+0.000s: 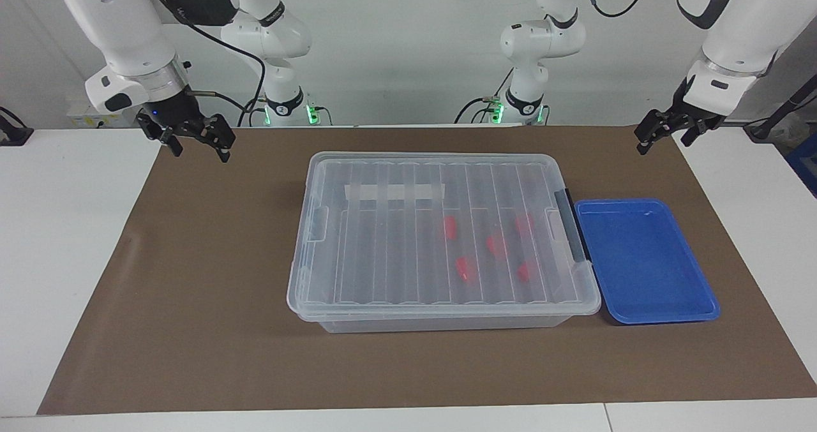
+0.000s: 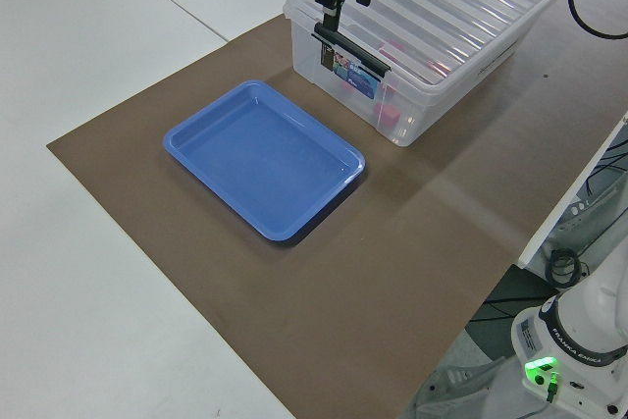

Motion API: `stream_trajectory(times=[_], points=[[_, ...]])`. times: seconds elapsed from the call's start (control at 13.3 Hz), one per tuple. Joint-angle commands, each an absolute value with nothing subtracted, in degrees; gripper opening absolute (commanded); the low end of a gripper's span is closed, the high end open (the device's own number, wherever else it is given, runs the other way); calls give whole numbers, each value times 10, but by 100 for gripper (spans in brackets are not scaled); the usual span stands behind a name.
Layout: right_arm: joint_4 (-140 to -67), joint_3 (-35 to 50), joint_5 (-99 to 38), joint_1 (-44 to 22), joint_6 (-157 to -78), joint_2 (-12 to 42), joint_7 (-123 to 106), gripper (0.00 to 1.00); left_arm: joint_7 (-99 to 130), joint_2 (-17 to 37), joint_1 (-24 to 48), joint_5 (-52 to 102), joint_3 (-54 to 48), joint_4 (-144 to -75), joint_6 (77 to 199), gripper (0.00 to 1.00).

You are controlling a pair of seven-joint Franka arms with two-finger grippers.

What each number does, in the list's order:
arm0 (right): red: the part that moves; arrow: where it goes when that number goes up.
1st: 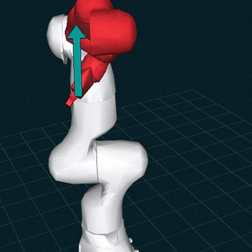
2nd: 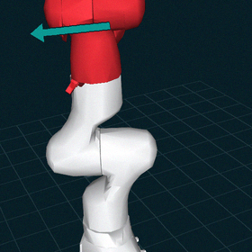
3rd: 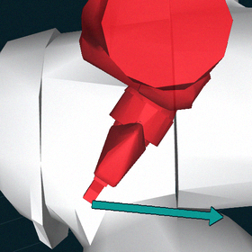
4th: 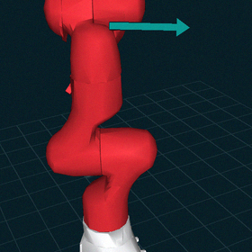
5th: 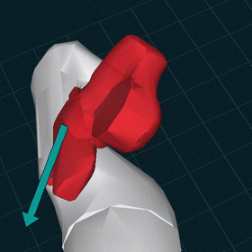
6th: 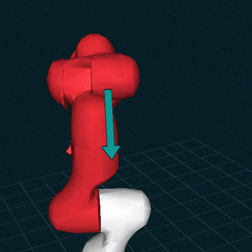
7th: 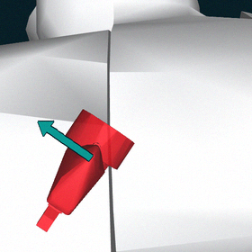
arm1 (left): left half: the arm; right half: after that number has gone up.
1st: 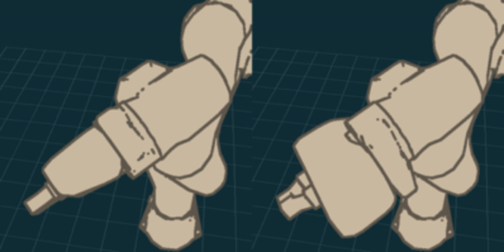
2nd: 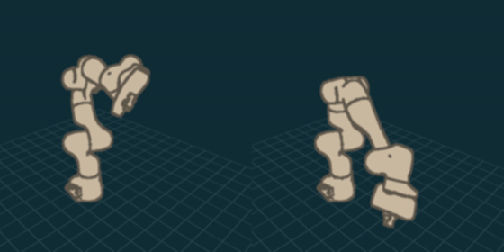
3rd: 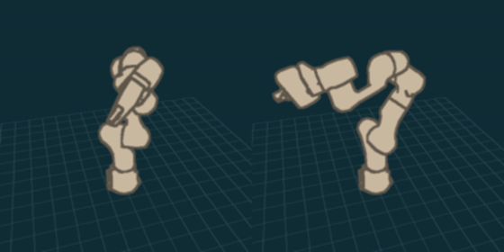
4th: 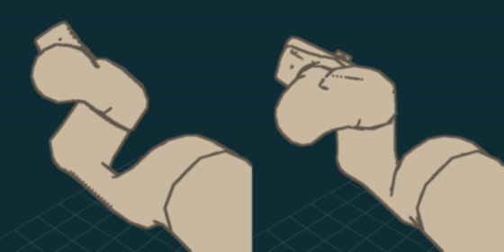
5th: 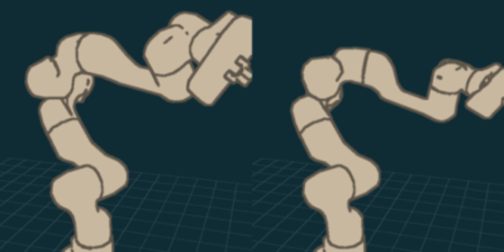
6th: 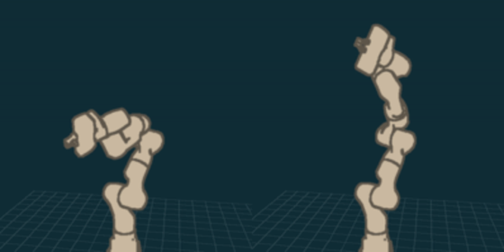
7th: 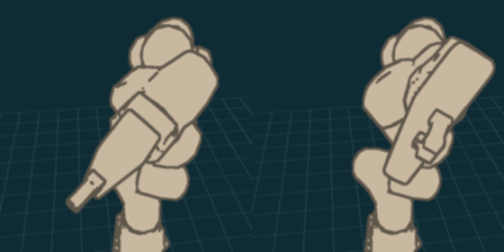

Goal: Place red block in blue tray from box
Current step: 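Reach the right gripper to the clear lid's near edge handle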

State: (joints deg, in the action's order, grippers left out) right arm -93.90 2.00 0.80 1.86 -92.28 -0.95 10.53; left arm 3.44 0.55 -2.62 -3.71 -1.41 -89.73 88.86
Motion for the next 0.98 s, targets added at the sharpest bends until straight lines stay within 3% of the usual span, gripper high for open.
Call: stream_trajectory(times=[0.0, 0.38, 0.9], points=[[-960, 25, 0, 24, -937, -25, 108, 100, 32, -13, -30, -35, -15, -920, 897, 100], [-959, 30, 0, 24, -954, -23, 119, 100, 32, -13, -30, -35, -15, -920, 897, 100], [-976, 37, 4, -40, -1077, 35, 161, 100, 32, -13, -30, -35, -15, -920, 897, 100]])
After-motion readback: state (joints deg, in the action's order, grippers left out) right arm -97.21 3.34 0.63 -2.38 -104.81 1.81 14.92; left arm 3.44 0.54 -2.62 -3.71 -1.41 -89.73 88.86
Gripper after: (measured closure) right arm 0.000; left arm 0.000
